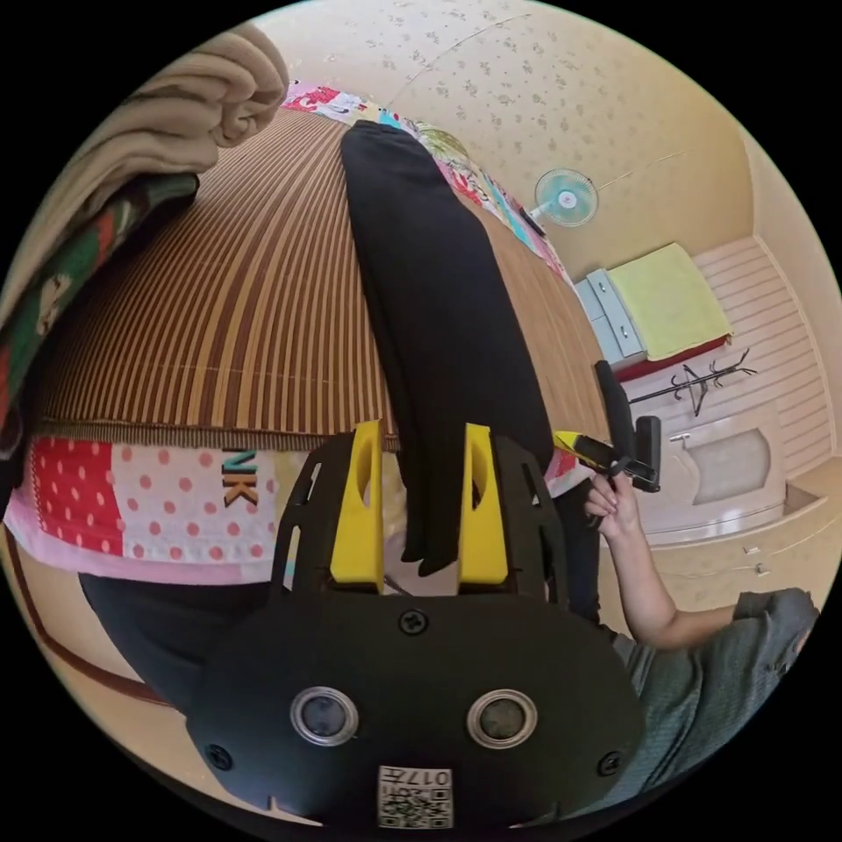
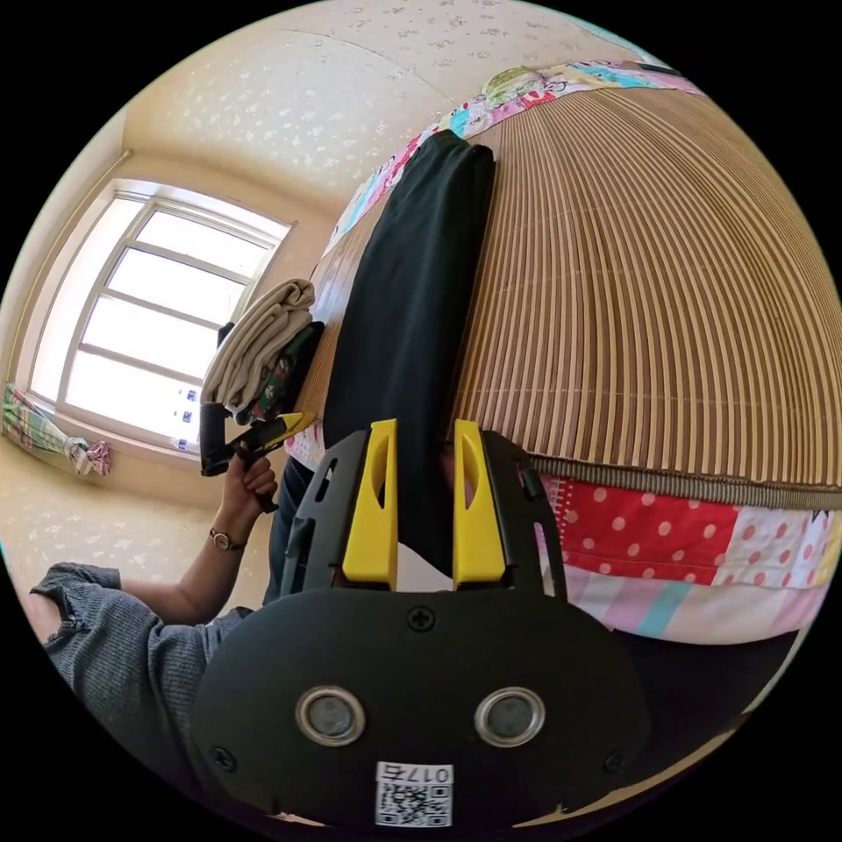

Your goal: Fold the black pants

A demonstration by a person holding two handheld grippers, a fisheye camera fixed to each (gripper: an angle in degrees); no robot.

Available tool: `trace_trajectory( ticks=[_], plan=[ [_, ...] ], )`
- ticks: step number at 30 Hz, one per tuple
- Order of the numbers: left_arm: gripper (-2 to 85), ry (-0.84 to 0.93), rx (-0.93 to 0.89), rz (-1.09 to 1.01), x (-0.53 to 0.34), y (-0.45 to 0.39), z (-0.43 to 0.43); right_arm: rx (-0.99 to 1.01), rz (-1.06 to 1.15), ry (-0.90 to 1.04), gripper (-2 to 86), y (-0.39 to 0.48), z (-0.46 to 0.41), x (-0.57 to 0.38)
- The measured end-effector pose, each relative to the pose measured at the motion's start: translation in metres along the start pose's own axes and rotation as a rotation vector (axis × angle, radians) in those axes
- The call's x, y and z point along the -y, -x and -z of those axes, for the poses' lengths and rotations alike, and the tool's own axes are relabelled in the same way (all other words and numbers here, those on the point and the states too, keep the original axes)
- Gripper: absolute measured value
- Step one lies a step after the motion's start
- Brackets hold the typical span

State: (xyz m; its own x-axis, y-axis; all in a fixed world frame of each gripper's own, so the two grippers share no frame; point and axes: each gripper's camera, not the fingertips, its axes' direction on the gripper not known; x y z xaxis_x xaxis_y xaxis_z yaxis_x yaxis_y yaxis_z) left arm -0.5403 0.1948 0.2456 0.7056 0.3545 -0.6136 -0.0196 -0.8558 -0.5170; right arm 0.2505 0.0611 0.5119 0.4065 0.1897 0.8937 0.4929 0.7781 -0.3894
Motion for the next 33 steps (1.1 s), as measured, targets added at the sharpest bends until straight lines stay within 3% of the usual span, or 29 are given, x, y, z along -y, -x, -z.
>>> trace_trajectory(
  ticks=[6,13,17,20,23,25,28,33],
  plan=[
    [11.0,-0.094,0.067,0.019,-0.016,-0.034,-0.004,-0.074,0.021,0.013,3.6,0.024,-0.014,-0.006],
    [4.9,-0.088,0.156,-0.08,-0.042,-0.06,-0.025,0.032,0.005,0.007,2.6,0.015,-0.019,-0.011],
    [0.6,-0.131,-0.066,-0.064,-0.039,-0.048,0.003,0.164,0.077,-0.048,2.6,0.024,-0.001,-0.015],
    [-0.1,-0.171,-0.161,-0.058,-0.045,-0.032,0.014,0.097,0.068,0.019,2.8,0.026,-0.01,-0.016],
    [-0.2,-0.085,-0.056,0.037,-0.048,-0.02,-0.004,0.01,0.062,0.091,3.5,0.027,-0.027,-0.015],
    [0.4,-0.137,-0.025,0.066,-0.053,-0.017,0.001,-0.016,0.052,0.037,5.1,0.031,-0.018,-0.013],
    [6.8,-0.211,-0.07,0.086,-0.051,-0.014,0.009,-0.061,0.051,-0.022,8.3,0.036,-0.012,-0.005],
    [9.8,-0.066,-0.131,0.028,-0.02,-0.032,-0.025,-0.034,0.069,0.07,6.8,0.039,-0.037,0.014]
  ],
)
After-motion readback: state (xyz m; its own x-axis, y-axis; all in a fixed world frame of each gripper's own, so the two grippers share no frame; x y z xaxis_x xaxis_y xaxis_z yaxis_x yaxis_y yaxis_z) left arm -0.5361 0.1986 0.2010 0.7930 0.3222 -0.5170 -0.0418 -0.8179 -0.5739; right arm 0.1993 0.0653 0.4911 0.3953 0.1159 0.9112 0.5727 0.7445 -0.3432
